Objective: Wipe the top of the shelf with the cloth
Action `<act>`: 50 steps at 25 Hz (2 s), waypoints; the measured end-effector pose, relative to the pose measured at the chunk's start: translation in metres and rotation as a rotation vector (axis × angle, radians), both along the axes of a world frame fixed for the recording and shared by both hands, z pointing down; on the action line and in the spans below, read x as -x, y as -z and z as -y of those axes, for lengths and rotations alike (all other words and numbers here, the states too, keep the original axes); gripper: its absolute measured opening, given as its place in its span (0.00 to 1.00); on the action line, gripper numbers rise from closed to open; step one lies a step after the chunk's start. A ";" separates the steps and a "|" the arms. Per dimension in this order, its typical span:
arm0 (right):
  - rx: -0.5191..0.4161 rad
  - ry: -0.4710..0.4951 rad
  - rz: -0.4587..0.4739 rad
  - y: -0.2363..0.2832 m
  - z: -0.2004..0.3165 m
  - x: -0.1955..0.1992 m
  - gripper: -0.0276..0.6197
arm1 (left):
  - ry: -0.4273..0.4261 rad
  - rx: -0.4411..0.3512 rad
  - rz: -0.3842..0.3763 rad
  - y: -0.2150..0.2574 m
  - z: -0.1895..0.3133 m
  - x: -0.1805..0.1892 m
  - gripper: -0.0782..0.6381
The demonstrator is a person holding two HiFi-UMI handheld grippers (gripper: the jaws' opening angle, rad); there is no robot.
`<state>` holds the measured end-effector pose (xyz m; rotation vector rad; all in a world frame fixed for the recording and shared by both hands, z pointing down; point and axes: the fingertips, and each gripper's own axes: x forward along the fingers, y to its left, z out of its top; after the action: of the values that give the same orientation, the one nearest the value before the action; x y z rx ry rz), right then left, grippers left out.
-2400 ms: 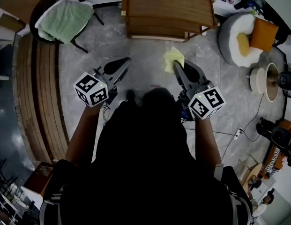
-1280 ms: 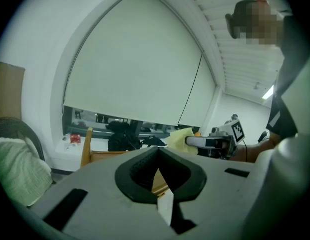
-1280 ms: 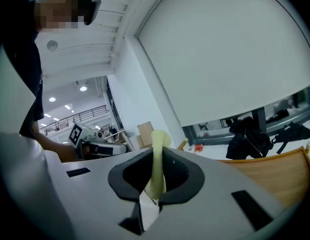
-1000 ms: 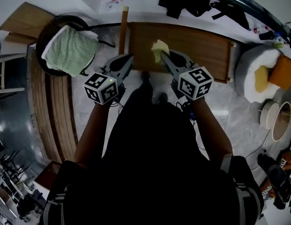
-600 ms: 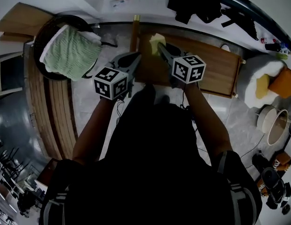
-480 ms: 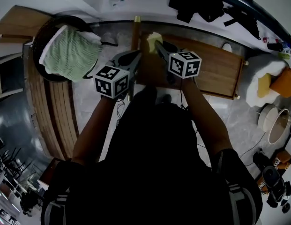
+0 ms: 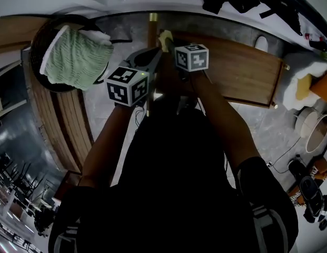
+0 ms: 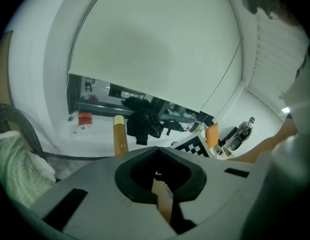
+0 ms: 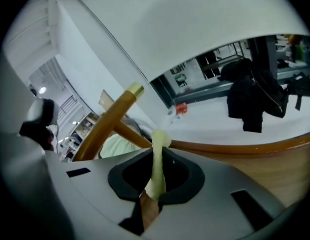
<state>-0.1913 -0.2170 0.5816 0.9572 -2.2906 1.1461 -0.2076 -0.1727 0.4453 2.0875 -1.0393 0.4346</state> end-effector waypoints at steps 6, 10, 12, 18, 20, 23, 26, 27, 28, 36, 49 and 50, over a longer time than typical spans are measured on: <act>0.030 -0.041 -0.104 -0.028 0.005 -0.011 0.11 | 0.002 0.020 -0.030 -0.003 -0.004 -0.009 0.13; 0.014 -0.009 -0.147 -0.039 0.008 -0.014 0.11 | 0.003 0.022 -0.029 -0.005 -0.006 -0.015 0.12; -0.004 0.020 -0.164 -0.042 0.006 -0.015 0.11 | 0.009 0.031 -0.028 -0.006 -0.007 -0.020 0.12; -0.058 0.070 -0.201 -0.043 0.007 -0.035 0.11 | 0.027 0.042 0.010 -0.006 -0.006 -0.041 0.12; -0.061 0.070 -0.209 -0.042 0.007 -0.046 0.11 | 0.032 0.043 0.037 -0.008 -0.007 -0.050 0.13; -0.067 0.073 -0.217 -0.042 0.006 -0.066 0.11 | 0.050 0.070 0.056 -0.019 -0.011 -0.068 0.13; -0.067 0.074 -0.227 -0.043 0.006 -0.088 0.11 | 0.064 0.093 0.062 -0.030 -0.015 -0.088 0.12; -0.065 0.072 -0.232 -0.043 0.006 -0.096 0.11 | 0.064 0.095 0.066 -0.033 -0.015 -0.095 0.13; -0.063 0.069 -0.237 -0.042 0.006 -0.106 0.11 | 0.063 0.095 0.069 -0.035 -0.015 -0.103 0.12; -0.058 0.028 -0.244 -0.041 0.006 -0.183 0.11 | 0.038 0.040 0.100 -0.048 -0.005 -0.164 0.12; -0.052 -0.053 -0.281 -0.038 0.007 -0.302 0.11 | -0.021 0.088 0.035 -0.072 -0.003 -0.269 0.12; -0.052 -0.062 -0.284 -0.038 0.007 -0.312 0.11 | -0.028 0.087 0.032 -0.072 -0.003 -0.277 0.12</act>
<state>0.1204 -0.2242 0.6198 1.1392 -2.0838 0.9115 0.0693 -0.1698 0.5174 2.0254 -0.9933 0.5193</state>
